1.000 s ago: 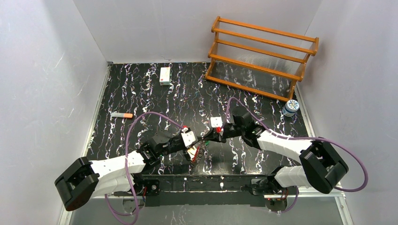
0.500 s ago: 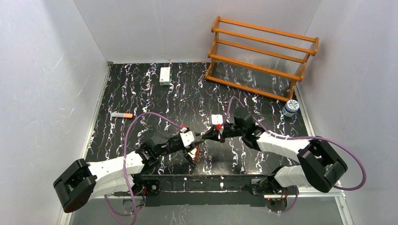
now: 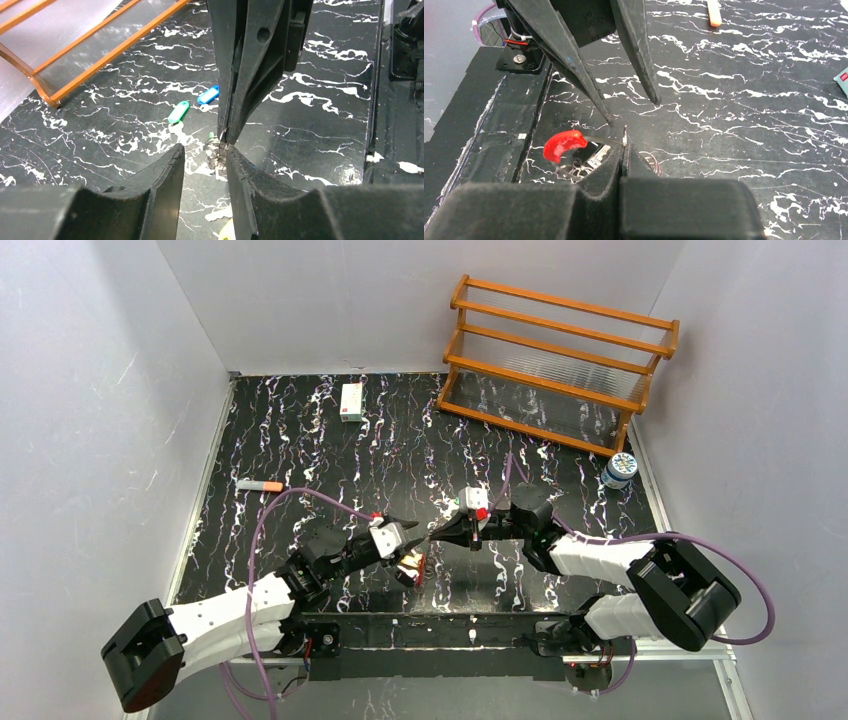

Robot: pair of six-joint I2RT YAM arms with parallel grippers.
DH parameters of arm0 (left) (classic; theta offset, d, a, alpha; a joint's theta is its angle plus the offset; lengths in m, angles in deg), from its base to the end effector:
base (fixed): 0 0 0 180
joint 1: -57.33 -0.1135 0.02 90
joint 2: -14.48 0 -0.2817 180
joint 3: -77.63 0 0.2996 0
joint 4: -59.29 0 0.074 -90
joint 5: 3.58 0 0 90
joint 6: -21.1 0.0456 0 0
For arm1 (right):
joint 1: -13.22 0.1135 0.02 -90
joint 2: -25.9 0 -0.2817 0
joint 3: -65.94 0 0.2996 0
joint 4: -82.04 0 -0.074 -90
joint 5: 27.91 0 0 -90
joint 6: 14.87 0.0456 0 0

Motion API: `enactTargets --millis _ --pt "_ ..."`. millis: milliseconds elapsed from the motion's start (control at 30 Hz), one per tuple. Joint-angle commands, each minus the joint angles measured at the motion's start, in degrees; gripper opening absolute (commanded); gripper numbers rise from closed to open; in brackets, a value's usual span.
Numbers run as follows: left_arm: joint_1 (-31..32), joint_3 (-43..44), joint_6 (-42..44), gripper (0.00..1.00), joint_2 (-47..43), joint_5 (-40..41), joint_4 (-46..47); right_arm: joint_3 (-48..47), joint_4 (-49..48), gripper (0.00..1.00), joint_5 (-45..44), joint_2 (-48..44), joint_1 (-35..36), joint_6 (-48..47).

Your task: Put the keys on the keyring

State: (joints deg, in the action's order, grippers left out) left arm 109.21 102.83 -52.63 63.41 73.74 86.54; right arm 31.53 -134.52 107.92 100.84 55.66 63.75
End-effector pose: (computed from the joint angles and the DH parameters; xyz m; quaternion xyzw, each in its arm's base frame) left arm 0.1325 -0.1851 0.2126 0.4481 0.5189 -0.2934 0.6662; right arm 0.1846 0.2131 0.1835 -0.5417 0.4803 0.4425 0.5292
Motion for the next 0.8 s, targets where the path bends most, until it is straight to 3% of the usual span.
enactTargets --millis 0,267,600,767 --pt "0.17 -1.02 0.25 0.36 -0.2 -1.72 -0.92 1.0 -10.93 0.01 1.89 0.5 -0.17 4.58" --pt "0.2 -0.79 0.07 0.35 0.82 -3.51 -0.67 1.14 -13.72 0.01 2.89 1.57 -0.2 6.42" --pt "0.19 -0.39 -0.62 0.21 2.49 -5.34 2.59 0.7 -13.76 0.01 3.55 2.14 -0.19 6.8" --pt "0.16 -0.29 -1.0 0.25 2.15 -5.01 3.2 0.79 -13.67 0.01 3.54 2.19 -0.16 6.83"
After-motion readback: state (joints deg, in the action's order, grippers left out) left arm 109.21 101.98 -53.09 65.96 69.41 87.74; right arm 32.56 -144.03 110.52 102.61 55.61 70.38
